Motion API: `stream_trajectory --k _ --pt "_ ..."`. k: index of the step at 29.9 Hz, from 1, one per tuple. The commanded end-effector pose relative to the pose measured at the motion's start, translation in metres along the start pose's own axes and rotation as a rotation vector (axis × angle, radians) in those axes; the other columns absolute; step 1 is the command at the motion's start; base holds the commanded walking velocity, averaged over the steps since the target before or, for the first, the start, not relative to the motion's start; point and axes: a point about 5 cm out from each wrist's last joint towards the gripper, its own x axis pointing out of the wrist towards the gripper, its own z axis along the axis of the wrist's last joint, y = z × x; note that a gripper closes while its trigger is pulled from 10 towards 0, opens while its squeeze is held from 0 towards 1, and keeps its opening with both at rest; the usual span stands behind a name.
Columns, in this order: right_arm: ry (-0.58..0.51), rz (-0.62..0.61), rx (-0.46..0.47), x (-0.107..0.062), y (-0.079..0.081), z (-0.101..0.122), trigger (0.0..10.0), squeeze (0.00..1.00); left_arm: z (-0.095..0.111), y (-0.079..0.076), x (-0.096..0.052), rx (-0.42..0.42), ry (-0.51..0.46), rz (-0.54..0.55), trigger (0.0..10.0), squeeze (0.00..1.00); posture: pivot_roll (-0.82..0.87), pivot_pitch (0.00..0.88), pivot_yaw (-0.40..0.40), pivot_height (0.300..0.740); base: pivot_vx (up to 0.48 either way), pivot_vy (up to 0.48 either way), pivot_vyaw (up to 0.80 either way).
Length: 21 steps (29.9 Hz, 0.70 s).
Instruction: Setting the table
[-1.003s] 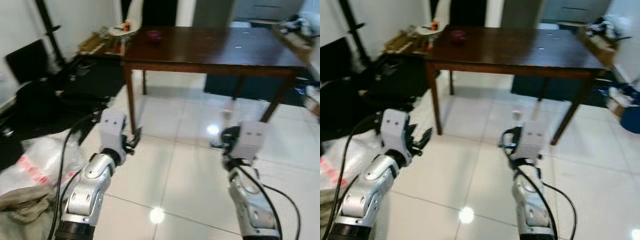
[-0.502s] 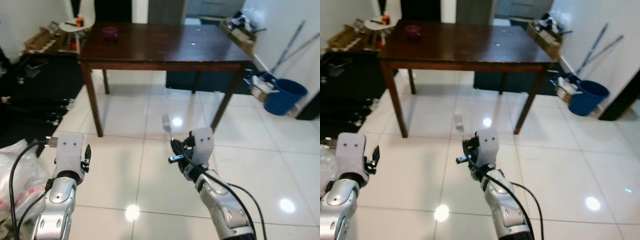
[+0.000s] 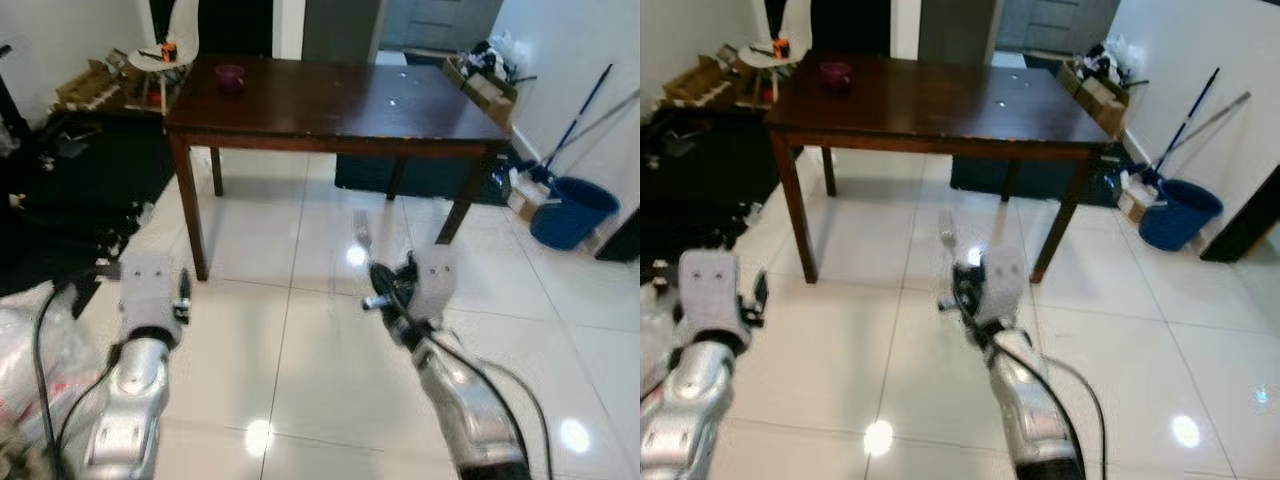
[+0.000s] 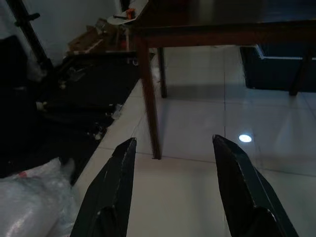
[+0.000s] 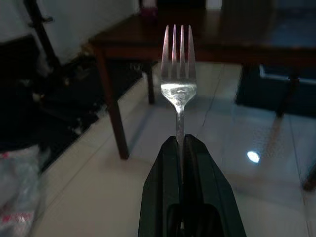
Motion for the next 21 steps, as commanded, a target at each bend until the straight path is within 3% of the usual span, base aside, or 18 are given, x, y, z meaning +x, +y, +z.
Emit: stream_trajectory --k 1,21 --pt "-0.016 0.022 0.013 0.001 0.007 0.001 10.0 0.00 -0.007 0.006 -0.002 0.023 0.023 0.016 10.0 0.01 0.03 0.000 -0.013 0.740 0.480 0.000 0.00" --pt "-0.063 -0.213 0.019 -0.007 -0.029 0.008 10.0 0.00 0.000 -0.021 0.004 0.029 -0.015 -0.106 10.0 0.02 -0.02 0.000 0.036 0.740 0.480 0.000 0.00"
